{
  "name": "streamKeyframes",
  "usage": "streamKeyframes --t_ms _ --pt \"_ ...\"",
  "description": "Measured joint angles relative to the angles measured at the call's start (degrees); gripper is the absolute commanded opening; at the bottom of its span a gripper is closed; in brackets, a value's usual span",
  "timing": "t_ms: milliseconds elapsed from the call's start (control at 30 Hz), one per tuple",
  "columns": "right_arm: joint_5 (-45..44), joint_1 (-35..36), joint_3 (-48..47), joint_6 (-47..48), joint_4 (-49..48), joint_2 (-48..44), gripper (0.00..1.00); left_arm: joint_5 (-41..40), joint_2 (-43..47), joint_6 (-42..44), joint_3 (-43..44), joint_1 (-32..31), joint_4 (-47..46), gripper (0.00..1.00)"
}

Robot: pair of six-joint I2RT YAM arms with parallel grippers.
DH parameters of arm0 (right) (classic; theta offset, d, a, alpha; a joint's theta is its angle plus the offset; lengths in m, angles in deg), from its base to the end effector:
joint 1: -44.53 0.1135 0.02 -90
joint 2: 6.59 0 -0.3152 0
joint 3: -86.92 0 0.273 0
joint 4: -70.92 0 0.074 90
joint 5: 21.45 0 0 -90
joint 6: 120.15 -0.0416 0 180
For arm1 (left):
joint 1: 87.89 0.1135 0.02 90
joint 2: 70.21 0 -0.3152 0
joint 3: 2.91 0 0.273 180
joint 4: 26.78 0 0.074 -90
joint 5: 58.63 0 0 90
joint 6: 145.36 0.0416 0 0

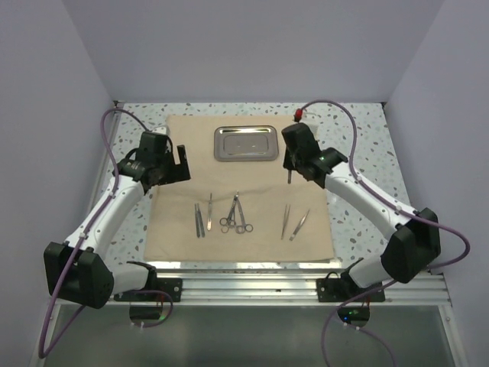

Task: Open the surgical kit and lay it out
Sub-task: Place the medical item in the surgical kit.

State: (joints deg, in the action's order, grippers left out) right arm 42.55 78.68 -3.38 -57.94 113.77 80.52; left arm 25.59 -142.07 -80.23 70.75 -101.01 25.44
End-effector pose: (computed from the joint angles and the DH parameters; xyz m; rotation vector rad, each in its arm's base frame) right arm 0.3102 0.1884 0.3724 0.1147 2.1803 0.0952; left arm 0.2622 -0.0568 0.3327 -0.2953 2.4343 -0.1701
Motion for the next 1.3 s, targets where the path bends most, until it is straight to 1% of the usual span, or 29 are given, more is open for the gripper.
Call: streamKeyframes --t_ms 133,300,500,700,733,767,833,867,933,967,1000,1100,1300 --pt "-0.15 0.46 12.22 -8.63 2.32 -5.95 0.0 0.72 0.09 0.0 -0.24 0.0 -0.11 0.91" --pt "0.59 0.9 23.06 -17.33 4.98 -9.64 0.0 0.59 0.15 0.02 -0.24 0.0 -0.11 0.91" --pt "3.15 1.75 30.42 -22.03 3.61 -15.02 0.0 -0.44 0.72 0.0 0.33 0.0 0.83 0.91" --pt "6.14 4.09 36.2 -23.19 -1.53 -15.63 0.0 -1.51 0.79 -0.02 4.2 0.0 4.09 0.9" --pt "6.54 4.39 37.0 -23.23 -2.1 -15.63 0.03 -2.16 1.09 -0.07 4.81 0.0 4.72 0.9" --pt "7.02 4.57 37.59 -23.26 -2.56 -15.63 0.12 -2.38 1.33 -0.07 4.87 0.0 4.96 0.9" --pt "7.72 4.63 37.83 -23.23 -3.04 -15.5 0.35 -3.06 2.67 -0.5 4.74 0.0 6.14 0.9" --pt "7.76 4.63 37.81 -22.99 -3.26 -15.47 0.53 -3.3 3.78 -0.72 4.39 0.0 6.58 0.9" --pt "7.58 4.7 37.44 -22.45 -2.95 -15.5 0.63 -3.56 6.78 -1.31 3.48 0.0 7.69 0.9" --pt "7.5 4.74 37.0 -22.14 -2.36 -15.54 0.72 -3.63 8.35 -1.6 3.06 0.0 8.24 0.9" --pt "7.45 4.74 36.41 -21.86 -1.57 -15.76 0.87 -3.65 9.79 -1.79 2.75 0.0 8.96 0.9" --pt "7.26 4.81 34.25 -20.24 1.46 -19.12 0.89 -3.96 12.76 -2.54 2.67 0.0 10.58 0.9" --pt "8.5 4.85 25.94 -16.48 8.85 -31.74 0.9 -4.55 13.46 -2.6 4.39 0.0 14.69 0.89"
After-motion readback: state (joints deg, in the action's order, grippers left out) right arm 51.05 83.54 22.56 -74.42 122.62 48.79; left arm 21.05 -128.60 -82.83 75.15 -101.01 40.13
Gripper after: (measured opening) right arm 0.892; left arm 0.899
